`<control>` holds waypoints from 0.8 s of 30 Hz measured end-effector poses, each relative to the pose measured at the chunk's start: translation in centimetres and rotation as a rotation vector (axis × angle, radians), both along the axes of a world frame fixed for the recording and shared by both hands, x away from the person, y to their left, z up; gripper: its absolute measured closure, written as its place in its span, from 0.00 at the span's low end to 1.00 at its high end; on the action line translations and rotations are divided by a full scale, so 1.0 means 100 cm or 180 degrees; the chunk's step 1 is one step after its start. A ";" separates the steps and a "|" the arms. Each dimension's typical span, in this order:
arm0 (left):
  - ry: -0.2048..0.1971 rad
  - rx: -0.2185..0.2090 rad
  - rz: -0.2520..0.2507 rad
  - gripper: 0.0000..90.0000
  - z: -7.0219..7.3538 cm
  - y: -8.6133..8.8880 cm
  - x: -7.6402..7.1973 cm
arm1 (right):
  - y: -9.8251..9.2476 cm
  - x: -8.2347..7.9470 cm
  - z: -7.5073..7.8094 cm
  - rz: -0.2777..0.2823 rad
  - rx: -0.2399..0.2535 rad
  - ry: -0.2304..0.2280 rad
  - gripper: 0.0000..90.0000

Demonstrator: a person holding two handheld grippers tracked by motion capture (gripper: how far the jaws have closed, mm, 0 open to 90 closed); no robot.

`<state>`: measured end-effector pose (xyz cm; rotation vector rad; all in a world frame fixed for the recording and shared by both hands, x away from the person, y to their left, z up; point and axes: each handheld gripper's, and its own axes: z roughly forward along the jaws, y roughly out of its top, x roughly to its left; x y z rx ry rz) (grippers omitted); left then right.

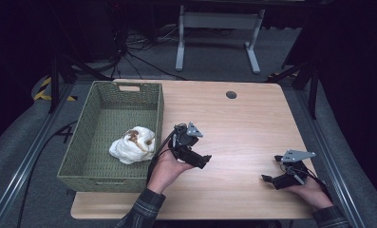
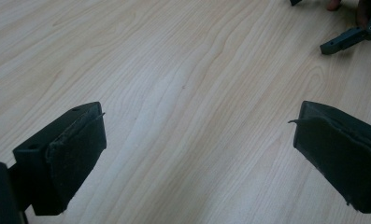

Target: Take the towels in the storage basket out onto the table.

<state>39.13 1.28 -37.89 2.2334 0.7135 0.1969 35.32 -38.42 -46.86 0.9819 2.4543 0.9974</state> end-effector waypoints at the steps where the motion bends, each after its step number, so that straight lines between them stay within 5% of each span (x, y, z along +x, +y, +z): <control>1: -0.0008 -0.0021 0.0007 0.03 0.001 0.001 0.001 | 0.000 0.000 0.000 0.0000 0.0001 0.0000 0.00; 24: -0.0029 -0.0144 0.0110 0.03 0.027 0.030 0.020 | 0.000 0.000 0.000 0.0001 0.0000 -0.0001 0.00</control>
